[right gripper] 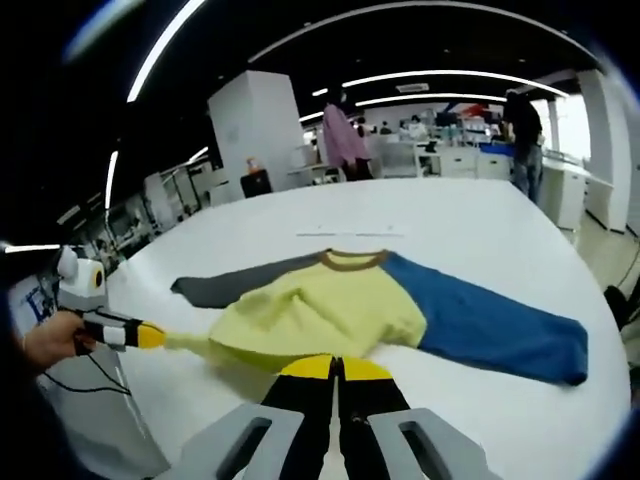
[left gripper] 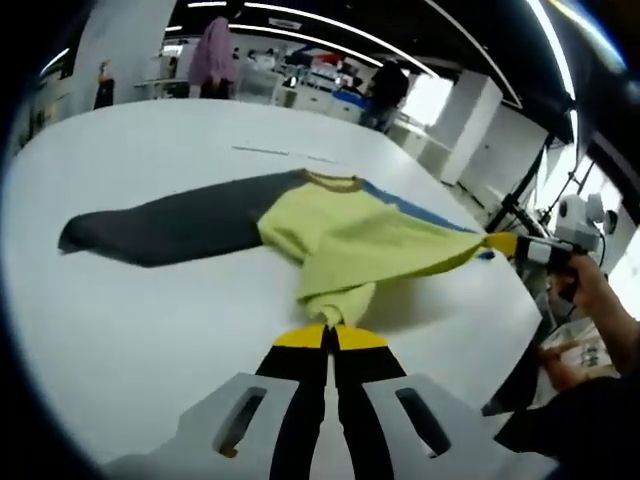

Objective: Fold the garment on the visible template until the final outline fits inside the template.

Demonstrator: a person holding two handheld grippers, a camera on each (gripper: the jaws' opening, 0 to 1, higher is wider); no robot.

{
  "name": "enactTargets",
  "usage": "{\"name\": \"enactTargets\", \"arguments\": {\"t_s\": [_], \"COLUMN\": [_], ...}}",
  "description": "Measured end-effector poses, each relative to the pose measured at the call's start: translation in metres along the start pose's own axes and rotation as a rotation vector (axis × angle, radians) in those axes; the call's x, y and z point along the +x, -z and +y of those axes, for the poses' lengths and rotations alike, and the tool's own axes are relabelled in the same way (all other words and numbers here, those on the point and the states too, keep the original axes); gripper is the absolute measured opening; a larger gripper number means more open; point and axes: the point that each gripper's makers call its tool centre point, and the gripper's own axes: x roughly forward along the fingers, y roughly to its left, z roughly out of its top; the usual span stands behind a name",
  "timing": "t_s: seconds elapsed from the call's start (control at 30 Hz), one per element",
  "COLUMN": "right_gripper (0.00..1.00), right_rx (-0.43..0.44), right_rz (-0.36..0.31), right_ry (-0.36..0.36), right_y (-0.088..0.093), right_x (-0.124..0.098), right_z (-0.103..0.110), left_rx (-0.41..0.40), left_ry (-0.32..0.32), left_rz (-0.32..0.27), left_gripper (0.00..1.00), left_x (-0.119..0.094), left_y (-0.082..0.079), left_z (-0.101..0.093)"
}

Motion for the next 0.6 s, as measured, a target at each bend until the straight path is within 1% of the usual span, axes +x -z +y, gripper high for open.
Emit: {"name": "enactTargets", "arguments": {"t_s": [0.03, 0.07, 0.23, 0.4, 0.5, 0.6], "right_gripper": [0.00, 0.00, 0.00, 0.00, 0.00, 0.00], "right_rx": [0.027, 0.074, 0.075, 0.077, 0.082, 0.078], "right_rz": [0.007, 0.006, -0.008, 0.003, 0.015, 0.028], "right_ry": [-0.004, -0.009, 0.006, 0.020, 0.018, 0.018], "right_y": [0.002, 0.003, 0.004, 0.011, 0.017, 0.023], "right_x": [-0.003, -0.007, -0.023, -0.035, -0.044, -0.051], "right_z": [0.000, 0.000, -0.005, -0.008, -0.008, -0.006], "left_rx": [0.007, 0.016, 0.049, 0.057, 0.057, 0.049], "left_ry": [0.003, 0.001, -0.014, -0.046, -0.071, -0.081], "left_rz": [0.017, 0.030, 0.016, 0.010, 0.019, 0.024], "left_gripper": [0.00, 0.00, 0.00, 0.00, 0.00, 0.00], "left_x": [-0.002, -0.004, -0.018, -0.029, -0.033, -0.037], "left_y": [0.003, 0.004, 0.002, 0.003, 0.008, 0.012], "left_z": [-0.001, -0.001, 0.001, 0.011, 0.021, 0.026]}}
